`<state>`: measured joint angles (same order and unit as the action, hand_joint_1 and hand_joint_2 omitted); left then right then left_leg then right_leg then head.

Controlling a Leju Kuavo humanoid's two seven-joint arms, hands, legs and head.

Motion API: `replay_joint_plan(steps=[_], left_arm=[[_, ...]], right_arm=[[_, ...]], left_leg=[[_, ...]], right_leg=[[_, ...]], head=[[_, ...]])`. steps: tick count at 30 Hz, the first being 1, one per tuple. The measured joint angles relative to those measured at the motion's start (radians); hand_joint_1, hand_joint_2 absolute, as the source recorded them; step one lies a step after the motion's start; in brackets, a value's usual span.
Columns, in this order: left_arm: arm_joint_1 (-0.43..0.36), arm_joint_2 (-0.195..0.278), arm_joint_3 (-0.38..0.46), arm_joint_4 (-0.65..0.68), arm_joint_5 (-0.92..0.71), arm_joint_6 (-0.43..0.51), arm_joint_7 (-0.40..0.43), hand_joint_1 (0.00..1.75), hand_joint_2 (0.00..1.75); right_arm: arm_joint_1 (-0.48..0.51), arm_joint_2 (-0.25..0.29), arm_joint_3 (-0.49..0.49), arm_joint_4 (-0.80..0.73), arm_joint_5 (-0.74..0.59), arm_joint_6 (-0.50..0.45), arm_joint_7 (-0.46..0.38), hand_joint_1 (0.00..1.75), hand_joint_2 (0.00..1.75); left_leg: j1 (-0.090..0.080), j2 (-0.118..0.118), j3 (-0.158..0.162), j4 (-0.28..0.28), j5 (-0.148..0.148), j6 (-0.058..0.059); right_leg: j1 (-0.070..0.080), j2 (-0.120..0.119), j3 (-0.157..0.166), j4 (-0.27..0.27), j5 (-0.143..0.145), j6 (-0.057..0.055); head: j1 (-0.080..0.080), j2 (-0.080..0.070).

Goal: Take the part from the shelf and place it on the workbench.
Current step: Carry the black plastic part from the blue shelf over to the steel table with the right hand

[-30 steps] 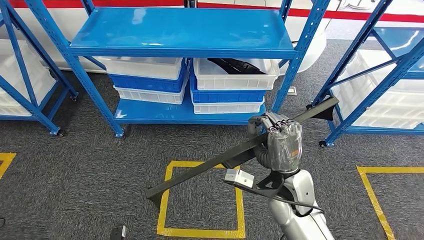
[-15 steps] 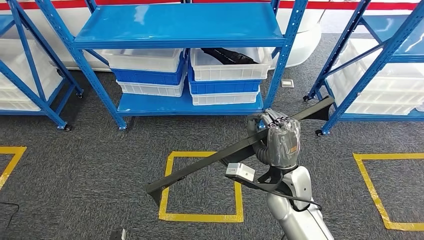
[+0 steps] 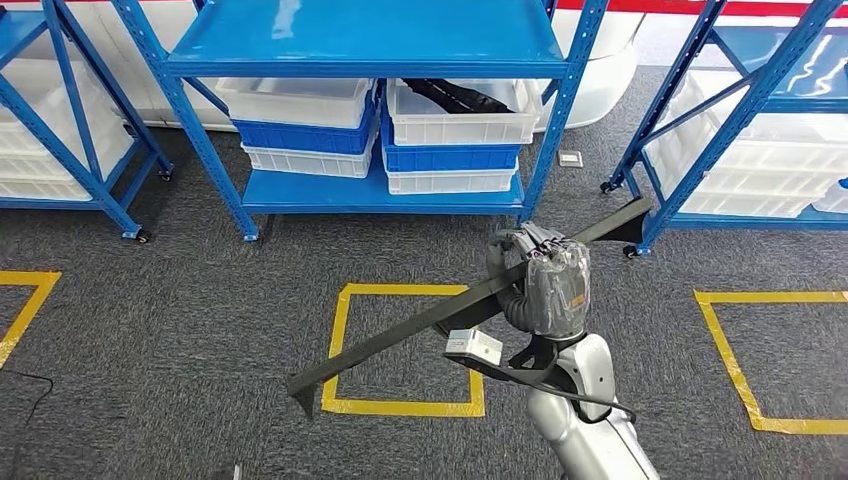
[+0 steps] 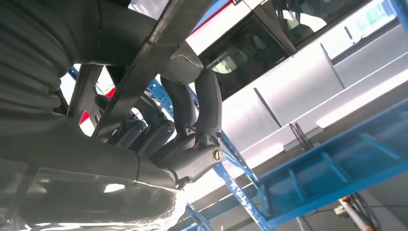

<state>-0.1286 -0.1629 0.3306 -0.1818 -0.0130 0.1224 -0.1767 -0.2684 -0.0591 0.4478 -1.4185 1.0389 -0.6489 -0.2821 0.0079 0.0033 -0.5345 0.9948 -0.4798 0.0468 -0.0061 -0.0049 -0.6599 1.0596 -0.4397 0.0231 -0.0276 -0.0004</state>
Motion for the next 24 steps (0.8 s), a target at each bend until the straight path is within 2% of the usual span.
replay_joint_plan(steps=[2,3,4,5,6,7,8,9,10,11,13,14,15,16,17,18,19,20,21,22,24], left_arm=[[0.0,-0.001,0.003,0.0,0.0,0.0,-0.001,0.0,1.75],[0.001,-0.001,0.004,0.0,0.0,-0.001,-0.002,0.0,1.75],[0.001,-0.001,0.004,0.0,0.0,-0.002,-0.003,0.0,1.75],[0.002,-0.002,0.004,0.0,0.0,-0.002,-0.005,0.0,1.75],[0.002,-0.002,0.004,0.0,-0.001,-0.004,-0.007,0.0,1.75],[0.003,-0.002,0.004,0.0,-0.001,-0.006,-0.008,0.0,1.75],[0.003,-0.002,0.004,0.0,-0.001,-0.008,-0.009,0.0,1.75],[0.004,-0.002,0.004,0.0,-0.002,-0.01,-0.009,0.0,1.75],[0.004,-0.001,0.004,0.0,-0.003,-0.012,-0.009,0.0,1.75],[0.004,0.0,0.004,0.0,-0.005,-0.014,-0.008,0.0,1.75],[0.007,0.002,0.004,0.0,-0.009,-0.015,-0.007,0.0,1.75],[0.009,0.003,0.004,0.0,-0.01,-0.014,-0.007,0.0,1.75],[0.011,0.004,0.004,0.0,-0.012,-0.014,-0.006,0.0,1.75],[0.012,0.004,0.004,0.0,-0.014,-0.013,-0.006,0.0,1.75],[0.013,0.005,0.004,0.0,-0.017,-0.012,-0.005,0.0,1.75],[0.014,0.005,0.004,0.0,-0.019,-0.01,-0.005,0.0,1.75],[0.014,0.005,0.004,0.0,-0.022,-0.008,-0.005,0.0,1.75],[0.015,0.005,0.004,0.0,-0.023,-0.006,-0.005,0.0,1.75],[0.016,0.005,0.004,0.0,-0.024,-0.003,-0.006,0.0,1.75],[0.016,0.006,0.004,0.0,-0.025,-0.001,-0.006,0.0,1.75],[0.016,0.011,0.004,0.0,-0.026,0.001,-0.009,0.0,1.75]], right_arm=[[0.002,0.0,0.001,0.003,0.0,0.0,0.0,1.75,1.75],[0.003,-0.001,0.002,0.004,-0.001,0.0,0.0,1.75,1.75],[0.005,-0.001,0.002,0.006,-0.001,0.0,0.0,1.75,1.75],[0.007,-0.002,0.002,0.007,-0.001,0.0,0.0,1.75,1.75],[0.008,-0.002,0.002,0.007,-0.001,-0.001,0.0,1.75,1.75],[0.01,-0.003,0.002,0.007,0.0,-0.001,0.0,1.75,1.75],[0.011,-0.003,0.001,0.007,0.002,-0.002,0.0,1.75,1.75],[0.012,-0.003,0.001,0.007,0.004,-0.002,0.0,1.75,1.75],[0.015,-0.003,0.0,0.006,0.008,-0.003,0.001,1.75,1.75],[0.018,-0.002,-0.002,0.006,0.012,-0.004,0.001,1.75,1.75],[0.026,-0.002,-0.006,0.004,0.022,-0.004,0.003,1.75,1.75],[0.03,-0.001,-0.008,0.002,0.027,-0.004,0.004,1.75,1.75],[0.034,0.0,-0.01,0.0,0.031,-0.004,0.006,1.75,1.75],[0.036,0.001,-0.011,-0.002,0.035,-0.004,0.007,1.75,1.75],[0.04,0.003,-0.012,-0.005,0.039,-0.004,0.01,1.75,1.75],[0.045,0.004,-0.014,-0.007,0.044,-0.004,0.012,1.75,1.75],[0.05,0.005,-0.016,-0.008,0.048,-0.004,0.015,1.75,1.75],[0.056,0.005,-0.018,-0.01,0.053,-0.003,0.017,1.75,1.75],[0.061,0.006,-0.02,-0.012,0.057,-0.003,0.019,1.75,1.75],[0.063,0.007,-0.022,-0.016,0.06,-0.002,0.02,1.75,1.75],[0.064,0.01,-0.026,-0.024,0.064,0.0,0.022,1.75,1.75]], left_leg=[[0.001,0.003,-0.031,0.0,0.027,0.007],[0.001,0.004,-0.047,0.001,0.04,0.006],[0.001,0.004,-0.064,0.001,0.053,0.004],[0.002,0.005,-0.081,0.002,0.066,0.001],[0.002,0.006,-0.098,0.003,0.079,-0.004],[0.003,0.006,-0.112,0.004,0.09,-0.009],[0.002,0.006,-0.124,0.006,0.1,-0.016],[0.001,0.006,-0.131,0.008,0.109,-0.023],[-0.001,0.006,-0.135,0.01,0.117,-0.029],[-0.001,0.006,-0.137,0.009,0.125,-0.034],[0.005,0.005,-0.14,0.009,0.132,-0.043],[0.009,0.005,-0.146,0.02,0.116,-0.048],[0.012,0.005,-0.155,0.043,0.088,-0.052],[0.013,0.003,-0.172,0.091,0.041,-0.056],[0.013,0.002,-0.191,0.153,-0.006,-0.059],[0.013,0.001,-0.21,0.22,-0.041,-0.061],[0.013,0.0,-0.22,0.273,-0.06,-0.062],[0.012,-0.001,-0.213,0.288,-0.057,-0.06],[0.011,-0.001,-0.188,0.268,-0.04,-0.054],[0.009,-0.002,-0.143,0.207,-0.014,-0.045],[0.001,-0.004,-0.057,0.076,0.015,-0.019]], right_leg=[[-0.004,0.001,-0.035,0.115,-0.094,-0.009],[-0.005,0.001,-0.045,0.177,-0.122,-0.007],[-0.008,0.001,-0.046,0.222,-0.127,0.001],[-0.01,0.001,-0.034,0.239,-0.109,0.014],[-0.013,0.001,-0.006,0.223,-0.082,0.027],[-0.017,0.001,0.039,0.171,-0.058,0.036],[-0.018,0.001,0.096,0.098,-0.056,0.039],[-0.015,0.002,0.144,0.023,-0.069,0.033],[-0.012,0.004,0.176,-0.033,-0.087,0.024],[-0.007,0.005,0.191,-0.063,-0.102,0.014],[-0.007,0.006,0.184,-0.071,-0.098,-0.007],[-0.008,0.005,0.181,-0.07,-0.091,-0.019],[-0.009,0.004,0.177,-0.07,-0.084,-0.031],[-0.008,0.004,0.172,-0.07,-0.075,-0.041],[-0.005,0.004,0.165,-0.069,-0.068,-0.047],[-0.002,0.004,0.158,-0.068,-0.061,-0.05],[0.001,0.004,0.15,-0.068,-0.055,-0.051],[0.005,0.004,0.145,-0.067,-0.051,-0.051],[0.009,0.004,0.141,-0.067,-0.048,-0.051],[0.013,0.004,0.14,-0.067,-0.047,-0.051],[0.017,0.004,0.138,-0.067,-0.044,-0.048]], head=[[0.004,0.0],[0.006,0.0],[0.006,0.0],[0.007,0.0],[0.007,0.0],[0.007,0.0],[0.008,0.0],[0.007,0.0],[0.006,0.0],[0.005,0.0],[0.002,0.0],[0.002,0.0],[0.002,0.0],[0.001,0.0],[0.001,0.0],[0.0,0.0],[0.001,0.0],[0.0,0.0],[0.0,0.0],[0.0,0.0],[0.006,0.0]])
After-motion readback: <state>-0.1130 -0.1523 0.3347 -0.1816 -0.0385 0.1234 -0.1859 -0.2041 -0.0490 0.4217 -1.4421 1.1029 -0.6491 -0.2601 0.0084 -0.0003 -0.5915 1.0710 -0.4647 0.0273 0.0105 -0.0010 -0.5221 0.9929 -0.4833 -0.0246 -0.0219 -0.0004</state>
